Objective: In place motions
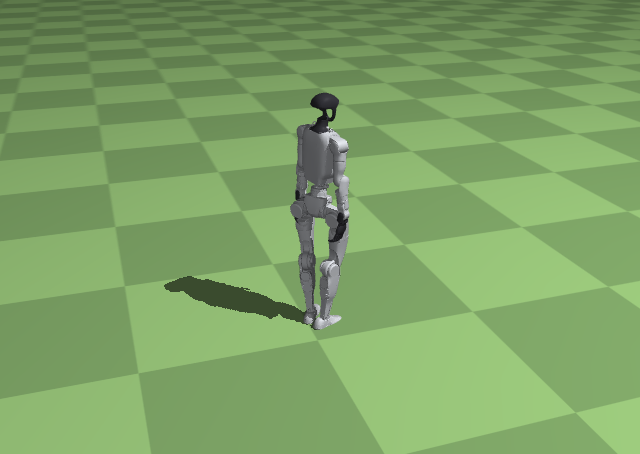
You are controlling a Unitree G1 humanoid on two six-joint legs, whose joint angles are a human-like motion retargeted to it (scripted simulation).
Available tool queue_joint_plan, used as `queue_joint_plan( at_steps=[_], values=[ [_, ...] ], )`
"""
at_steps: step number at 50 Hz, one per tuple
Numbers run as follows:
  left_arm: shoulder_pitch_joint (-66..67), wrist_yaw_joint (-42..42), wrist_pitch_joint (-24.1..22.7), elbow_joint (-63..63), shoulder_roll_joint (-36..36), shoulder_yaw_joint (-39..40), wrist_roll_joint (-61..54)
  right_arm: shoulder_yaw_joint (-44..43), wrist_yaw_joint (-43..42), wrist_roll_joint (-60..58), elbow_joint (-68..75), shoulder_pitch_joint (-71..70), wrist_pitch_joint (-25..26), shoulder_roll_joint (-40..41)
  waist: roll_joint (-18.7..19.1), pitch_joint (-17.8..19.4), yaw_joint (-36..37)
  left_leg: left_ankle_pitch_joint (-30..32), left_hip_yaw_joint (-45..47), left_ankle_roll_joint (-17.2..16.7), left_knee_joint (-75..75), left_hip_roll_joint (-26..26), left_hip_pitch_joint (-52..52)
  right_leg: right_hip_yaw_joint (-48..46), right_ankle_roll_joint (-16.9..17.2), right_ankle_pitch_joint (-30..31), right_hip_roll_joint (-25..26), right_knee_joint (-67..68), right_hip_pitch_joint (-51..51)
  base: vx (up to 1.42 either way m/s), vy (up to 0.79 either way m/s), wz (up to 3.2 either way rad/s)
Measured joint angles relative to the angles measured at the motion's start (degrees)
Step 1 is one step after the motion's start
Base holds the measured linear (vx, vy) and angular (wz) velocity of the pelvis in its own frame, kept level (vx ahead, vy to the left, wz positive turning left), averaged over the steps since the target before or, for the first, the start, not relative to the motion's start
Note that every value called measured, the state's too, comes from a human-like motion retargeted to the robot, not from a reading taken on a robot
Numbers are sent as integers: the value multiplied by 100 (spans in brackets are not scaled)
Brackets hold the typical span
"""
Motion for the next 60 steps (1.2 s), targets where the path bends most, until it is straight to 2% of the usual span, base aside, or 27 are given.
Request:
queue_joint_plan(
  at_steps=[13,37,60],
  values=[
    [97,28,20,307,63,199,65,33,57,183,-108,-96,-52,55,-93,-46,46,-149,59,-14,-58,-19,132,36,46,-3,-1,3,69,0,0,0],
    [90,35,-21,156,7,220,95,84,69,138,-71,-80,-61,-47,-191,-101,75,-275,46,-52,-87,-56,191,38,102,46,-18,-45,146,0,0,0],
    [220,-17,-26,20,58,185,216,55,75,228,53,-29,-38,-41,-159,-103,174,-278,-128,-144,-25,6,62,-118,78,40,26,-58,156,0,0,4]
  ],
)
